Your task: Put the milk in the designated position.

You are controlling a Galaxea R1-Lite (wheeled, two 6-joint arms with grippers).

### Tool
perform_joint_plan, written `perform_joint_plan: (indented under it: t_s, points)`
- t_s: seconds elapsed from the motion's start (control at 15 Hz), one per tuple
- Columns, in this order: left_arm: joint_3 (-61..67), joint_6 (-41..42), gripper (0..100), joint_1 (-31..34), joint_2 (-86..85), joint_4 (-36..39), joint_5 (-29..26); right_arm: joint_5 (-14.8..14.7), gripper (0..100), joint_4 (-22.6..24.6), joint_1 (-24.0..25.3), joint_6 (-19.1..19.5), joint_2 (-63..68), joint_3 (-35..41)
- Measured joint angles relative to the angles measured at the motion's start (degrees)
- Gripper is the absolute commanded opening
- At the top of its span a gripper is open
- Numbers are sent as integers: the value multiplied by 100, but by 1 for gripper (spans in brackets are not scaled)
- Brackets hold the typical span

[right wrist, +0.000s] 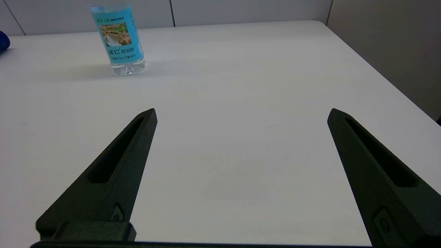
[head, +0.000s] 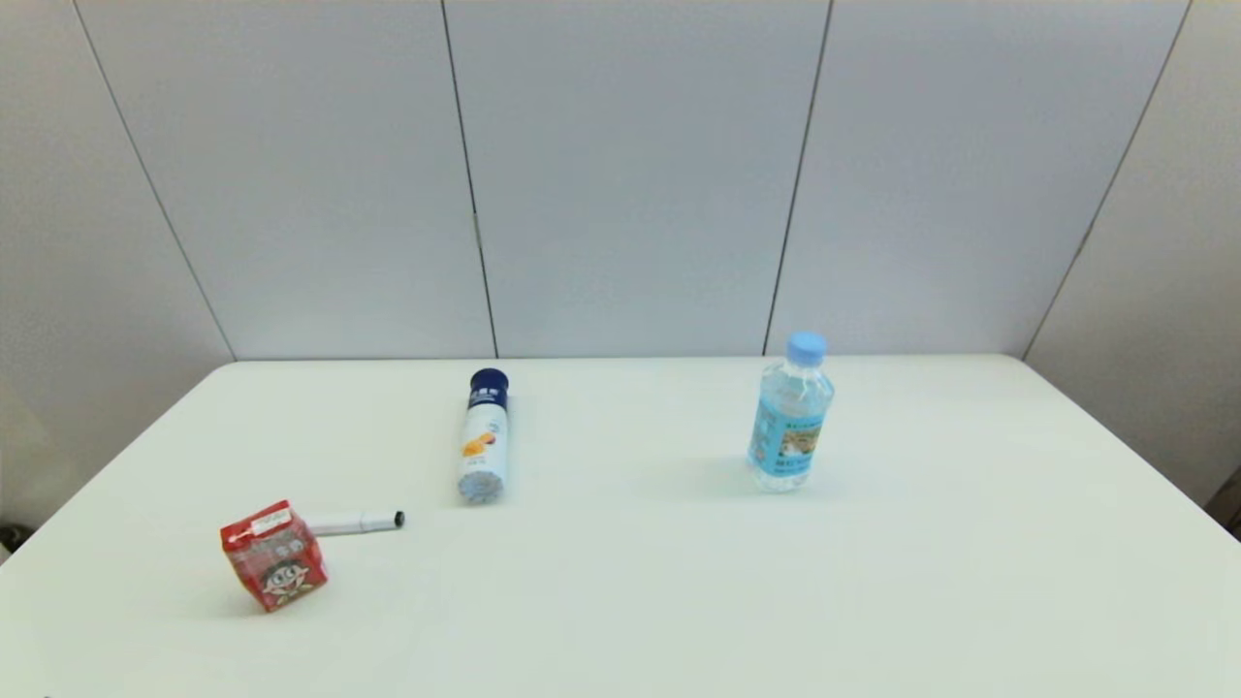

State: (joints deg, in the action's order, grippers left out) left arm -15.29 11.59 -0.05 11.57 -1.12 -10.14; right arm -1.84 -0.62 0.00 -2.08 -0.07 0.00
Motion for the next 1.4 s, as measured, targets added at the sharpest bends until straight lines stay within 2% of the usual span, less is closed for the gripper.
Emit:
perform_joint_plan:
  t_s: [0.13, 0.27, 0.4, 0.6, 0.87, 1.07, 1.4]
  points:
    - [291, -27, 100, -13, -621, -394, 667, 0, 100, 2, 0, -2, 0, 0]
    - [514, -55, 100, -20, -934, -571, 940, 0, 100, 0, 0, 0, 0, 0]
    - [769, -63, 100, -22, -1072, -584, 970, 0, 100, 0, 2, 0, 0, 0]
    - [1358, -182, 100, -22, -1150, 112, 795, 0, 100, 0, 2, -2, 0, 0]
    - [1515, -622, 100, -22, -1164, 112, 758, 0, 100, 0, 2, -2, 0, 0]
    - [1524, -1170, 100, -20, -1167, 117, 946, 0, 100, 0, 2, -2, 0, 0]
    - [1526, -1274, 100, -22, -1168, 119, 1014, 0, 100, 2, 2, 2, 0, 0]
